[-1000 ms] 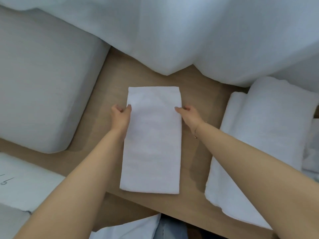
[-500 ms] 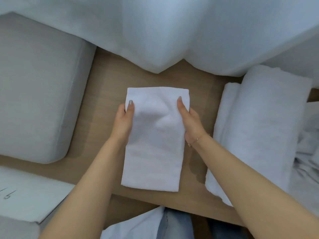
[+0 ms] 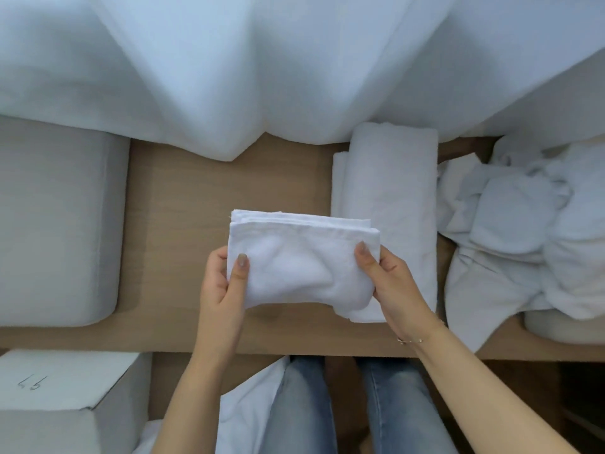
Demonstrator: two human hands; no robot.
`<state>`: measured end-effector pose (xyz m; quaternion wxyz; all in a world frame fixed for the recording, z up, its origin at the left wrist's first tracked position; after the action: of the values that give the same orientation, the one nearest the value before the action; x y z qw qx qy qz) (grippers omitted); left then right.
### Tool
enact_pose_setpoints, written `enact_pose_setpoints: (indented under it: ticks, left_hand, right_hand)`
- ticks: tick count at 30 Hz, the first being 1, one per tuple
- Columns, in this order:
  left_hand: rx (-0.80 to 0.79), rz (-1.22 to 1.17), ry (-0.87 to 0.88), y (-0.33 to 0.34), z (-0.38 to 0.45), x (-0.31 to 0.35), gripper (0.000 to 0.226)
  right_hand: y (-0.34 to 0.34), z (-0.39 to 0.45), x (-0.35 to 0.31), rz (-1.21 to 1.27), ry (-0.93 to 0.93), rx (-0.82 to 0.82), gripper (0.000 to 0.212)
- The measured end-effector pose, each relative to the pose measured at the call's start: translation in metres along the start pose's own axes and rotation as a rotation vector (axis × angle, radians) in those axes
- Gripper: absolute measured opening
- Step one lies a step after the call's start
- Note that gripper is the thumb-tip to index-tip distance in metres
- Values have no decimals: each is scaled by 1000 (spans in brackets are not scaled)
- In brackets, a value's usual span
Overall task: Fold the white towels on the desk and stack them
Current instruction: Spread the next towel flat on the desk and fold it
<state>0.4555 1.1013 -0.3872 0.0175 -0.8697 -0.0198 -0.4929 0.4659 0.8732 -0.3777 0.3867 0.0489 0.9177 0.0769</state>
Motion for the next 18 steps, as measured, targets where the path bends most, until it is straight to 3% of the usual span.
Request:
enact_pose_setpoints:
  ticks: [10,13,18]
  left_hand:
    - [-246,-85,-175,69,-37,61,24]
    - [-282,-138,-247,98,-23,76,27]
    - [-268,22,-225,154,38,72,37]
  right_hand:
    - [-79,-71,-47,196,14,-14,27]
    - [-104,-67,-69,226,32,-64,29]
    - [-162,-8,-93,202,89,-32,37]
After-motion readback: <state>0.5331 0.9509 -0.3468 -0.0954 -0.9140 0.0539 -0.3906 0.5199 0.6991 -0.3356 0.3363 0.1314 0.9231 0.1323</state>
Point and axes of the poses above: each hand's wrist, its own z-axis towards the middle knuckle, its own y-axis out of the palm, x = y × z, the point moved 3 cm from there along z, towards the middle knuckle, and after that the axes turned 5 degrees about -x, right-handed, at the moved point
